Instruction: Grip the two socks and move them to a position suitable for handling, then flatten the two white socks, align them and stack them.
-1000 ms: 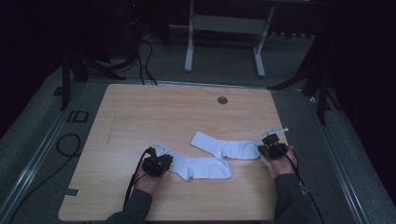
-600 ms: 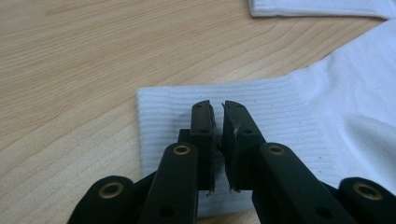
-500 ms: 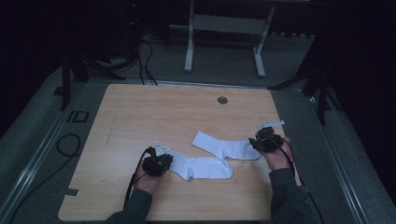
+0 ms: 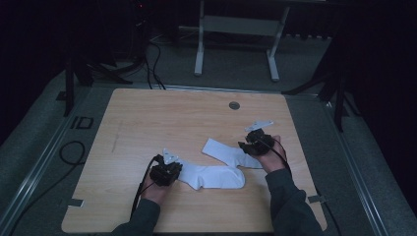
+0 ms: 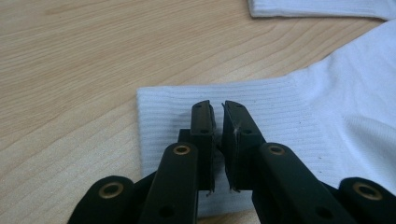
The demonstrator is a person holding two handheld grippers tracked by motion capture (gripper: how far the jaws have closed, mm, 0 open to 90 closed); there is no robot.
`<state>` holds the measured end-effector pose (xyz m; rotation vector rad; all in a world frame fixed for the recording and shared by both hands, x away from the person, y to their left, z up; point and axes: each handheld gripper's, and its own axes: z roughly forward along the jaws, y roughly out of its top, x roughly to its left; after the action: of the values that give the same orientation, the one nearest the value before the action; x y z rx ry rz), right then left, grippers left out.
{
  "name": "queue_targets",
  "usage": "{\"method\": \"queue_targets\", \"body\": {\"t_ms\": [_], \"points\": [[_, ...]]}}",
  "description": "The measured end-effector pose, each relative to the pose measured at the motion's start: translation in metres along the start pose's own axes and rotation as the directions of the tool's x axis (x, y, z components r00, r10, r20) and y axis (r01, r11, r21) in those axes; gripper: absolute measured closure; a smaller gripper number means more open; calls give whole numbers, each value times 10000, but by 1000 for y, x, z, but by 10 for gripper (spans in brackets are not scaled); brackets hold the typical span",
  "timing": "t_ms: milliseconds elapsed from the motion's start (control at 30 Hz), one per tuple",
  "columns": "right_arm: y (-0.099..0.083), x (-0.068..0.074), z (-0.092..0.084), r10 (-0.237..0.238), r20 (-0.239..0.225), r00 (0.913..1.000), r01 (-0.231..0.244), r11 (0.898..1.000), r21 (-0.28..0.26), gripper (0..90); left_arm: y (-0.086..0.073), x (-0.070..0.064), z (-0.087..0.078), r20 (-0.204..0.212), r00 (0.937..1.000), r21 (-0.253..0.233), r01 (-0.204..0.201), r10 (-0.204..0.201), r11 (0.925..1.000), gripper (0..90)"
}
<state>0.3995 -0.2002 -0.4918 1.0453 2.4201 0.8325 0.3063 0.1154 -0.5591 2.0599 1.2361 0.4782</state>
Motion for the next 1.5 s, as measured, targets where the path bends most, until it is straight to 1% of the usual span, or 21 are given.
{"method": "queue_targets", "body": {"t_ms": [133, 267, 400, 500, 600, 667, 767, 833, 867, 967, 1067, 1100, 1167, 1200, 1267, 1300, 1333, 1400, 1500], "points": [[3, 5, 4, -178, -243, 9995, 178, 9998, 6, 595, 0, 0, 0, -1, 10000, -15, 25, -25, 10000, 826], [6, 7, 10, -439, -616, 9971, 438, 9990, -26, 595, 0, -1, 0, -34, 10000, -12, -1, 1, 10000, 825], [8, 9, 16, -771, -829, 9936, 774, 9970, 3, 597, 0, -1, 0, -19, 10000, -16, 15, -15, 10000, 826], [10, 12, 21, -945, -1024, 9902, 952, 9955, 22, 605, 0, -1, 0, -38, 10000, -31, 30, -30, 10000, 826], [12, 16, 26, -1125, -1414, 9835, 1140, 9935, 23, 688, 0, -1, 1, -37, 10000, -41, 25, -25, 10000, 825], [12, 20, 32, -1363, -1529, 9788, 1397, 9901, 113, 706, 0, -1, 1, -39, 10000, -34, 9, -9, 10000, 826], [13, 26, 40, -1572, -1629, 9740, 1640, 9860, 290, 713, 0, -1, 1, -21, 10000, -38, 26, -26, 10000, 825], [13, 28, 43, -1603, -1677, 9727, 1680, 9852, 328, 711, 0, -1, 1, -33, 10000, -35, 5, -6, 10000, 826], [15, 31, 48, -1669, -1683, 9715, 1753, 9838, 363, 689, 0, -1, 1, -28, 10000, -36, 6, -6, 10000, 825], [18, 35, 55, -1657, -1676, 9718, 1742, 9840, 372, 649, 0, -2, 1, -16, 10000, -27, -15, 15, 10000, 825], [22, 39, 62, -1714, -1740, 9697, 1816, 9824, 444, 597, 0, -2, 1, -16, 10000, -35, -26, 26, 10000, 825], [23, 41, 65, -1692, -1706, 9707, 1794, 9827, 461, 584, 0, -2, 1, -10, 10000, -33, -24, 24, 10000, 825], [25, 41, 70, -1587, -1806, 9707, 1697, 9844, 467, 562, 0, -2, 1, -2, 10000, -29, -23, 23, 10000, 825], [24, 41, 73, -1527, -1871, 9704, 1652, 9848, 534, 551, 0, -2, 1, -4, 10000, -30, -27, 27, 10000, 825], [22, 40, 81, -1368, -1980, 9706, 1565, 9838, 872, 542, 0, -2, 1, -1, 10000, -28, -28, 28, 10000, 825], [21, 38, 82, -1173, -2111, 9704, 1368, 9874, 800, 551, 0, -2, 1, 1, 10000, -28, -36, 36, 10000, 825], [21, 37, 83, -1100, -2105, 9714, 1287, 9886, 775, 574, 0, -2, 1, -4, 10000, -30, -35, 35, 10000, 825], [21, 36, 82, -1118, -2023, 9729, 1300, 9883, 792, 623, 0, -2, 1, -15, 10000, -32, -30, 30, 10000, 825], [20, 36, 81, -1034, -1927, 9758, 1212, 9892, 828, 759, 0, -3, 0, -35, 10000, -16, -43, 43, 10000, 825]]}}
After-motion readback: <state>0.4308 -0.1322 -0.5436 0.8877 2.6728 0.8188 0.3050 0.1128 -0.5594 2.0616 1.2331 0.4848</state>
